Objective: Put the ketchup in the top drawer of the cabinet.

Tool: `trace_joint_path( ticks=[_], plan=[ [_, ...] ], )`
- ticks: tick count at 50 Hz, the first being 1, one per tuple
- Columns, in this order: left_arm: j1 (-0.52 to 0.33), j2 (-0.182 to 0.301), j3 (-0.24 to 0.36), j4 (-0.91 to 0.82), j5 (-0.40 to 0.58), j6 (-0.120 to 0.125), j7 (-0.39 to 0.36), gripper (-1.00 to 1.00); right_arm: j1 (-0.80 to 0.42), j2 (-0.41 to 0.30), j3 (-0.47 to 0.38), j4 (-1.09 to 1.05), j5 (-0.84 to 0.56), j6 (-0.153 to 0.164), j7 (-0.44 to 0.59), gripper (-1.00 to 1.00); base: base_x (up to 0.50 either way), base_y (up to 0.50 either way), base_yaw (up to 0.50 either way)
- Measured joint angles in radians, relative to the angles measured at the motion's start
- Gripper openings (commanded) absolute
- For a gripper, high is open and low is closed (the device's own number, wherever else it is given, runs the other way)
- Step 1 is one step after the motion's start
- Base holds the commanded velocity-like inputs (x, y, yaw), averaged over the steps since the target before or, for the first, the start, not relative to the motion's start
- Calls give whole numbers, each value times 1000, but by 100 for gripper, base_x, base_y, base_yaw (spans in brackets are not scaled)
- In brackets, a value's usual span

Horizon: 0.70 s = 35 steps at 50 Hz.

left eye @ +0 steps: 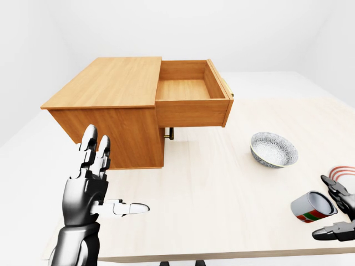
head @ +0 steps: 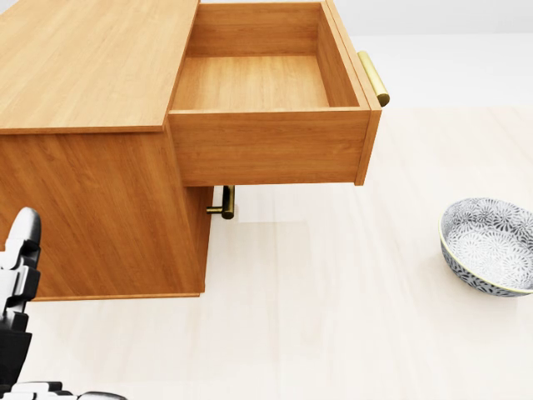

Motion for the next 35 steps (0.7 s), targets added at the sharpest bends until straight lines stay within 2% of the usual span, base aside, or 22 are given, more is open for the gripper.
trace_joint_path(
  ticks=[15,18,20,21,23,24,25,35],
  plan=[
    [-1,1,-10,14,8,0,4,100,5,-8,11,49,6,0,0,100,0,0,0],
    [-1,2,-11,15,9,0,5,100,4,-10,16,62,8,0,0,73,0,0,0],
    [-1,2,-12,16,10,0,5,100,0,-13,18,71,14,0,-1,36,0,0,0],
    [-2,2,-12,17,10,0,6,100,-4,-20,17,74,19,0,0,0,0,0,0],
    [-2,3,-13,18,10,0,6,100,-9,-43,20,87,23,0,0,-15,0,0,0],
    [-2,3,-13,18,10,0,6,100,-13,-56,22,94,24,0,0,-51,0,0,0],
    [-2,3,-13,18,10,0,7,100,-13,-62,27,100,29,0,0,-100,0,0,0],
    [-6,4,-11,21,8,0,9,100,-6,-41,52,123,49,0,0,-100,0,0,0]
  ],
)
